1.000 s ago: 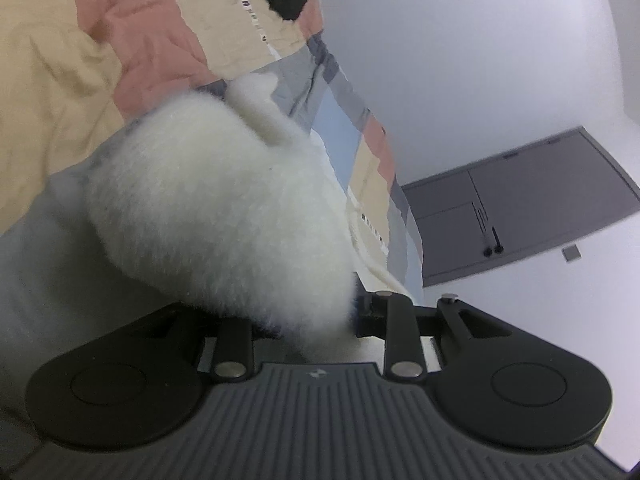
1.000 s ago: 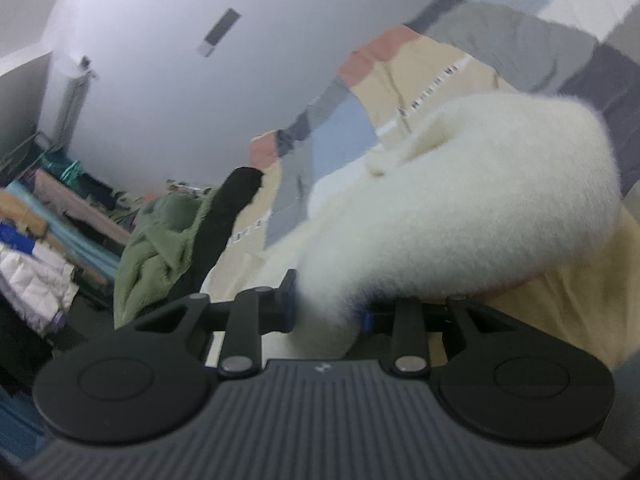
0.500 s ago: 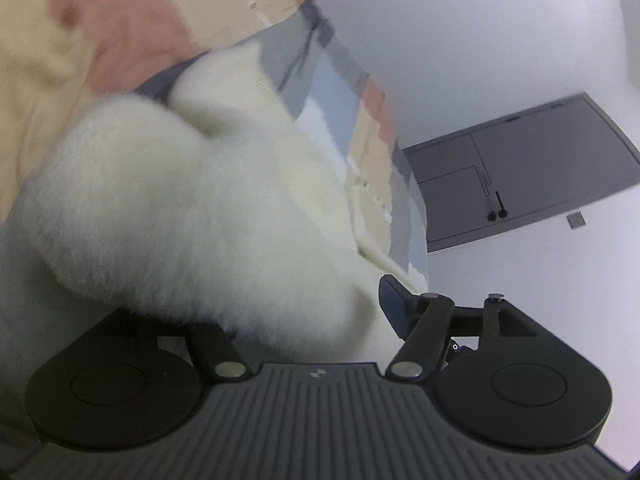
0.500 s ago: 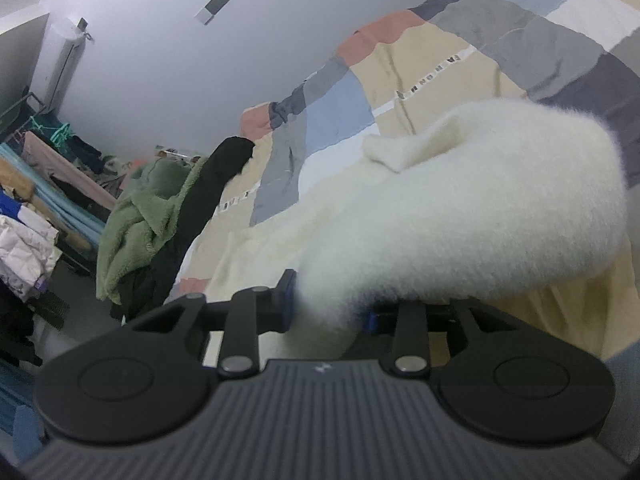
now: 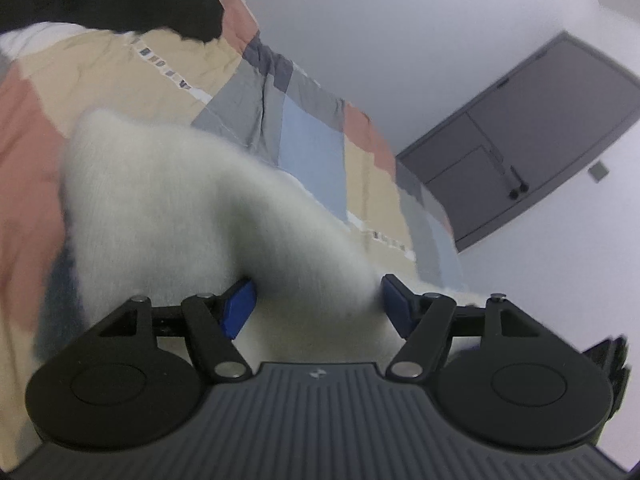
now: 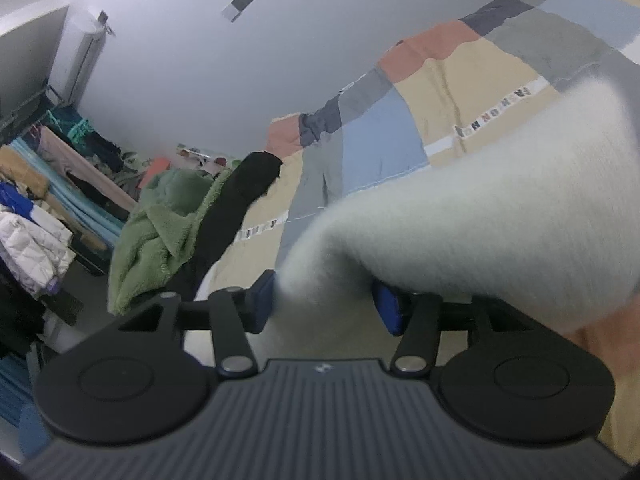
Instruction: Fold large clothes
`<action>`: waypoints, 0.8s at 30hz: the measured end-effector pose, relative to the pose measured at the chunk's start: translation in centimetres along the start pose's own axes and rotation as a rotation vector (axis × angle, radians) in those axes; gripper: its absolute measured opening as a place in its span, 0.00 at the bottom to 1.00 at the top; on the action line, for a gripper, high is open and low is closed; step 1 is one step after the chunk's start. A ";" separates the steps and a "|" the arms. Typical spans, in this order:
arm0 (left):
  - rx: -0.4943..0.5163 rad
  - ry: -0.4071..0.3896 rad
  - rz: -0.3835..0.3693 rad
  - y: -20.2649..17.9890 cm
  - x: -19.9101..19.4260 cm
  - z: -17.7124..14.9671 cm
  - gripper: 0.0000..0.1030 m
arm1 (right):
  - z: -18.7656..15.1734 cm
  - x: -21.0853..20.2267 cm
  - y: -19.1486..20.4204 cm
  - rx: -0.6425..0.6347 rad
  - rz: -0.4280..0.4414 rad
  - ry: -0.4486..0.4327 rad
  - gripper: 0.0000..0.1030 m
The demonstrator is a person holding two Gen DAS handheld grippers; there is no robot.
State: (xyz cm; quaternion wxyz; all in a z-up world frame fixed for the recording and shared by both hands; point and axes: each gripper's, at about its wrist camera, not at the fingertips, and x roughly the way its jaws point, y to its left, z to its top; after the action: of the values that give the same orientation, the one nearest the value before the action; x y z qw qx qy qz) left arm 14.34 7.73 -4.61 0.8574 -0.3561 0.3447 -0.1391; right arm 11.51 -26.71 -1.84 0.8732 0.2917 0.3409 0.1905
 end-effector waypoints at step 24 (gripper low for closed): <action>0.150 -0.024 0.014 3.8 8.8 3.8 0.73 | 2.1 10.5 -5.3 -0.165 0.050 -0.010 0.54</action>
State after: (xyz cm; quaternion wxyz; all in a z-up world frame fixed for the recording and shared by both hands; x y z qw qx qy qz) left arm 23.31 8.08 -9.66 0.8866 -0.2902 0.3255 -0.1542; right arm 20.98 -25.93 -9.05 0.8908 0.2283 0.3124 0.2382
